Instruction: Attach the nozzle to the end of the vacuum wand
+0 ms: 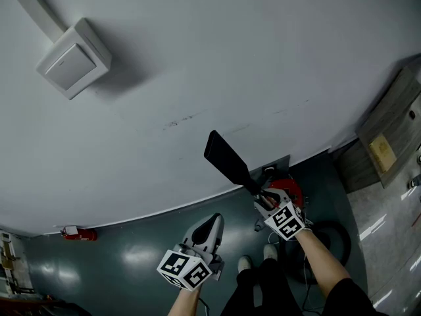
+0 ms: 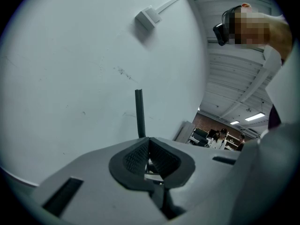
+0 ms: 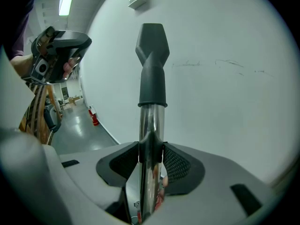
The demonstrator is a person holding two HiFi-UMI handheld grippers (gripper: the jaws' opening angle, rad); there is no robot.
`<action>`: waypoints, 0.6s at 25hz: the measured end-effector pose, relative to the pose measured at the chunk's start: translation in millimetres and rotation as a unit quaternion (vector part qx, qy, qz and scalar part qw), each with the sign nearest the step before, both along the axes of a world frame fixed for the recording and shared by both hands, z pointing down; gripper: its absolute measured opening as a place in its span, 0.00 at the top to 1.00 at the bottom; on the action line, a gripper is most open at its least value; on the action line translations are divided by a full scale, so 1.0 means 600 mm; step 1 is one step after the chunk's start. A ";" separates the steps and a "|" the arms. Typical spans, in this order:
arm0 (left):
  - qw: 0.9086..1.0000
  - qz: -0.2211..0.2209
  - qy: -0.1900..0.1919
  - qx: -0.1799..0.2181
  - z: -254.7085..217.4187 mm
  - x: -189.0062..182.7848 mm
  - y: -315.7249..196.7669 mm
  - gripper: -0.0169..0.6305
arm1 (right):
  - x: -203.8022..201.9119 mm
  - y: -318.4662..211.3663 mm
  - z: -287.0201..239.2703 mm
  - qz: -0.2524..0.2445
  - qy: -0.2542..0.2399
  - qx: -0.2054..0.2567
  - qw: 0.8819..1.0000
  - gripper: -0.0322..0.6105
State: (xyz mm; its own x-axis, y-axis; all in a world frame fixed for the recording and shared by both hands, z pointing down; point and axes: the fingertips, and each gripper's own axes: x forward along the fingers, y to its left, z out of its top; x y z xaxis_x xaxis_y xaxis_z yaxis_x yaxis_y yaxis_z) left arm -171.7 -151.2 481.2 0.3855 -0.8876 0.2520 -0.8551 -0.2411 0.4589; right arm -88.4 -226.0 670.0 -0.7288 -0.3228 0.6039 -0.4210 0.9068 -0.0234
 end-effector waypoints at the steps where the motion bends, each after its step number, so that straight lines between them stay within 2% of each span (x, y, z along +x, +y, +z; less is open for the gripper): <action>1: 1.000 0.001 -0.001 0.000 0.000 0.001 0.000 0.97 | 0.002 0.001 -0.006 0.000 -0.001 0.003 1.000 0.71; 4: 1.000 0.009 -0.004 0.004 -0.005 0.009 -0.001 0.97 | 0.014 0.007 -0.028 0.012 -0.017 0.005 1.000 0.71; 7: 1.000 0.017 -0.006 0.011 -0.013 0.021 0.000 0.97 | 0.031 0.014 -0.070 0.055 -0.069 -0.023 0.996 0.71; 11: 0.999 0.030 -0.012 0.021 -0.028 0.043 0.005 0.97 | 0.050 0.034 -0.144 0.104 -0.139 -0.056 0.983 0.71; 15: 0.999 0.038 -0.014 0.033 -0.049 0.062 0.015 0.97 | 0.059 0.064 -0.223 0.130 -0.201 -0.071 0.968 0.71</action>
